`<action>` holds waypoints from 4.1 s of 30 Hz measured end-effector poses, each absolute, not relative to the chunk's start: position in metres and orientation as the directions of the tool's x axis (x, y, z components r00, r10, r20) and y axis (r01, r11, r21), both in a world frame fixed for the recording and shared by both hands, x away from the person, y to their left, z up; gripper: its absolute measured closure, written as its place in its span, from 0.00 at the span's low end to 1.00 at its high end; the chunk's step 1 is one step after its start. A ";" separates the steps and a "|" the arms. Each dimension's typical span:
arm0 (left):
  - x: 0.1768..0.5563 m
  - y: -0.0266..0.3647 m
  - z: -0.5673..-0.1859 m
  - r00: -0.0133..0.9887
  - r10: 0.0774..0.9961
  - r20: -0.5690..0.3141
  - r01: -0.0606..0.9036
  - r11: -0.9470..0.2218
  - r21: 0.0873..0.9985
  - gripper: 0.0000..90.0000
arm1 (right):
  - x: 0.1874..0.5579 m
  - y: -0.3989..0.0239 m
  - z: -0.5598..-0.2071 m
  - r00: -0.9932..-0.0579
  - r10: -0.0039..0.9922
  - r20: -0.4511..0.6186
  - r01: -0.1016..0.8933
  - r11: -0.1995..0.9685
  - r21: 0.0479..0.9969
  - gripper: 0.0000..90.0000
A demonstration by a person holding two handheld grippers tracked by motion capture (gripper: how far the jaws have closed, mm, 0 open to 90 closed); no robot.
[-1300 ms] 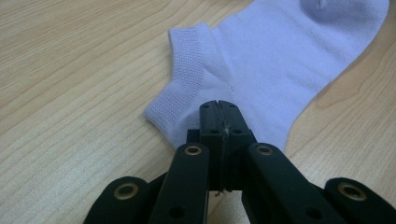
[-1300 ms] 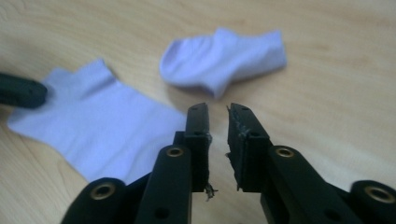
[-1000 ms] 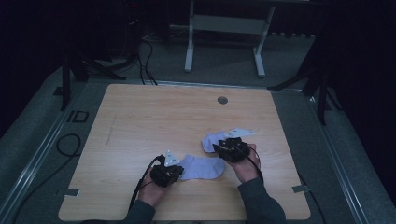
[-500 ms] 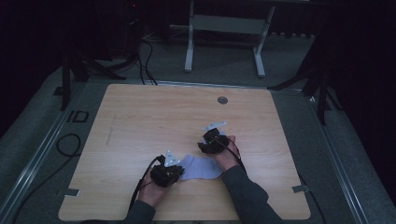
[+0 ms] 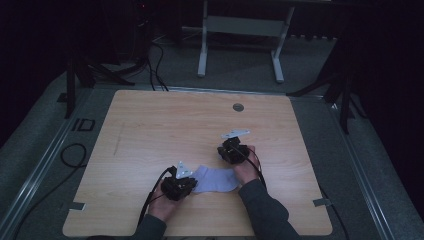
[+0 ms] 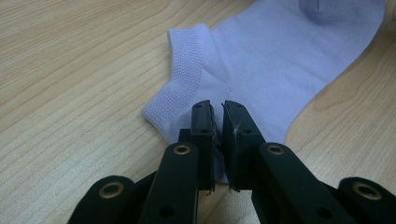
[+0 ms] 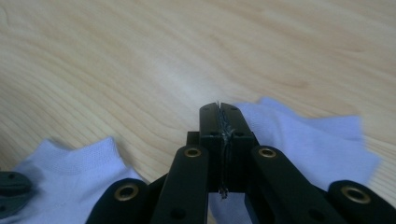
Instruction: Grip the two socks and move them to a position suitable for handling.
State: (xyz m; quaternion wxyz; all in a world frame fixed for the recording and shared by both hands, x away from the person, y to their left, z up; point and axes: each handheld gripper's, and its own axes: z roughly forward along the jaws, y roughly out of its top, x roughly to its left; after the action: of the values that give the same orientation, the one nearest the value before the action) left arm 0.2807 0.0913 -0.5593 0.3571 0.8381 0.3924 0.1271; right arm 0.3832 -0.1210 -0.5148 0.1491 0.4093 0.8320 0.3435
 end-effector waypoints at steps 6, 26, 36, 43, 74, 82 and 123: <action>0.281 0.091 -0.559 0.660 0.749 -0.064 0.565 -0.438 0.699 0.92 | 0.377 -0.151 -0.505 -0.573 0.818 0.041 0.574 0.366 0.733 0.99; 0.281 0.091 -0.560 0.661 0.748 -0.063 0.564 -0.439 0.699 0.92 | 0.368 -0.250 -0.509 -0.363 0.928 0.089 0.625 0.171 0.762 0.99; 0.281 0.092 -0.560 0.662 0.747 -0.064 0.563 -0.439 0.700 0.92 | 0.363 -0.267 -0.513 -0.326 0.943 0.066 0.635 0.167 0.755 0.98; 0.281 0.092 -0.560 0.663 0.746 -0.064 0.563 -0.439 0.700 0.92 | 0.363 -0.280 -0.513 -0.280 0.959 0.053 0.653 0.150 0.742 0.90; 0.281 0.091 -0.560 0.665 0.744 -0.066 0.562 -0.440 0.701 0.90 | 0.385 -0.201 -0.538 -0.645 0.750 -0.147 0.558 0.593 0.580 0.38; 0.281 0.092 -0.560 0.665 0.743 -0.067 0.562 -0.440 0.700 0.90 | 0.391 -0.191 -0.543 -0.665 0.729 -0.162 0.547 0.623 0.559 0.35; 0.281 0.091 -0.560 0.667 0.742 -0.064 0.559 -0.442 0.701 0.89 | 0.420 -0.174 -0.545 -0.706 0.708 -0.011 0.571 0.577 0.584 0.76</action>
State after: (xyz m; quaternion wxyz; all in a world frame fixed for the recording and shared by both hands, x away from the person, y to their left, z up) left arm 0.2810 0.0909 -0.5597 0.3587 0.8397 0.3875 0.1271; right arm 0.4204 -0.1736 -0.5448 0.1223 0.3635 0.8796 0.2813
